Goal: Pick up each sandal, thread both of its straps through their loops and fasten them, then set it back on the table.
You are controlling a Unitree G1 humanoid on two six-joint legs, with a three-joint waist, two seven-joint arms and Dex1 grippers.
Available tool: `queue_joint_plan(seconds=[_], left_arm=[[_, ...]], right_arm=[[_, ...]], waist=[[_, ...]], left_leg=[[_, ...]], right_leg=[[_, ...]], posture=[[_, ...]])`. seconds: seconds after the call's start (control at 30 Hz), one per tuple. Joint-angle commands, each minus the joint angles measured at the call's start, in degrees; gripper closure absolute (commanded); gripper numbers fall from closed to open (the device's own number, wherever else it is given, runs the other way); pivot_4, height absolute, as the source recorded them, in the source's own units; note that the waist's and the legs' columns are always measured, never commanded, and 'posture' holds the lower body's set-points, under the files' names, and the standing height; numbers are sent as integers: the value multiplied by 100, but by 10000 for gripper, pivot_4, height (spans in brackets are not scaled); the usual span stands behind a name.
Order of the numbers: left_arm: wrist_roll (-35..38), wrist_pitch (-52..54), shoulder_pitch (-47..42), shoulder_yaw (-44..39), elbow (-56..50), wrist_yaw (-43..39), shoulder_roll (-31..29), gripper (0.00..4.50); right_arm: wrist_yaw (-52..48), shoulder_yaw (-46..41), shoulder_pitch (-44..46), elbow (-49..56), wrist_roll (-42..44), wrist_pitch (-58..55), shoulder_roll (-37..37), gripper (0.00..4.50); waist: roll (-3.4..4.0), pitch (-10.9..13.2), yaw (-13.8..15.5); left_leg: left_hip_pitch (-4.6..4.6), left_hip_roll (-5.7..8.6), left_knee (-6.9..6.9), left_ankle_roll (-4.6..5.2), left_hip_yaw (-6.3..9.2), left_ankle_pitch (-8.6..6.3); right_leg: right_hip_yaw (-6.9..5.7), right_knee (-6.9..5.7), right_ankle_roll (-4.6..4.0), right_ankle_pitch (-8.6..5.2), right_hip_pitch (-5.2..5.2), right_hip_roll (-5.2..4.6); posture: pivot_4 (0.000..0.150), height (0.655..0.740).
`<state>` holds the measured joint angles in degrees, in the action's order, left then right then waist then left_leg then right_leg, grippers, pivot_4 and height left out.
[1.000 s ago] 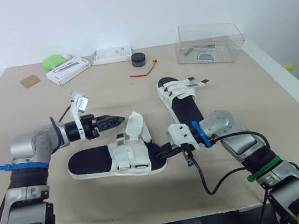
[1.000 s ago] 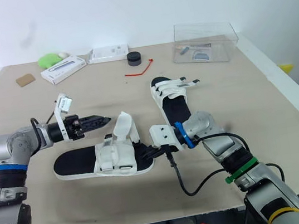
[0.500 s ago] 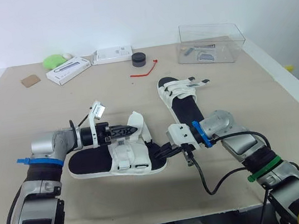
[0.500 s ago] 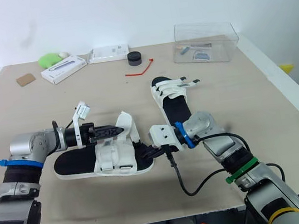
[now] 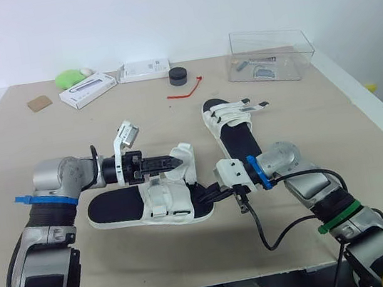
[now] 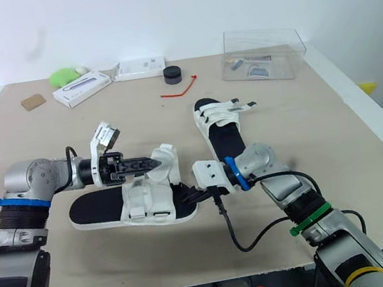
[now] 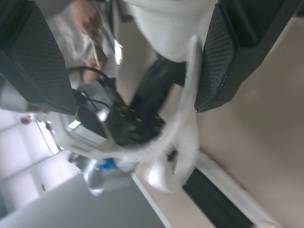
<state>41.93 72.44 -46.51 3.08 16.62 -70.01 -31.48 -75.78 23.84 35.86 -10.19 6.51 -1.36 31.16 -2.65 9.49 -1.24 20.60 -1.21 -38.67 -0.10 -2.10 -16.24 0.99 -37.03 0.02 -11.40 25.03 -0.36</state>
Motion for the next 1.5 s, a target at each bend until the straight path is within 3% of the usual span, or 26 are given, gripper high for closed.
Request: queue_joint_plan(seconds=[0.03, 0.4, 0.6, 0.83, 1.03, 1.5], left_arm=[[137, 91, 151, 275, -622, -228, -235, 4775], [107, -89, 374, 1039, -1664, -437, -614, 4775], [-283, -413, 302, 1599, -1832, -515, -867, 4775], [192, 117, -38, 1529, -1826, -921, -1005, 4775], [237, 418, -25, 1382, -1492, -485, -522, 4775], [-366, -47, -65, 1386, -630, 344, 78, 4775]], right_arm=[[43, 108, -126, -275, -387, -98, 177, 45000], [18, 122, -86, -325, -390, -100, 173, 45000], [31, 135, -97, -300, -395, -115, 168, 45000], [44, 127, -130, -295, -397, -108, 190, 45000], [83, 132, -122, -304, -405, -114, 149, 45000], [76, 132, -137, -286, -435, -98, 189, 45000]], waist=[[1, 0, -2], [0, 0, 1], [0, 0, 2], [0, 0, 0], [1, 0, 2], [4, -3, 6]], left_leg=[[0, -1, 0, 0, 0, 0], [-1, 1, 0, 0, 0, 0], [-2, 2, 0, 0, 0, 0], [-2, 3, 0, 0, 0, 0], [-1, 3, -4, 1, 0, 0], [-49, 22, -7, 23, 19, 16]], right_leg=[[1, 0, 0, 0, 0, 1], [1, 0, 1, -1, -1, -1], [2, 0, 1, -2, -1, 0], [2, 0, 1, -3, -1, 3], [1, 0, 5, -2, -2, 2], [2, 0, -5, -8, -62, -9]], posture=[[1500, 7400], [1500, 7400], [1500, 7400], [1500, 7400], [1500, 7400], [1500, 7400]])
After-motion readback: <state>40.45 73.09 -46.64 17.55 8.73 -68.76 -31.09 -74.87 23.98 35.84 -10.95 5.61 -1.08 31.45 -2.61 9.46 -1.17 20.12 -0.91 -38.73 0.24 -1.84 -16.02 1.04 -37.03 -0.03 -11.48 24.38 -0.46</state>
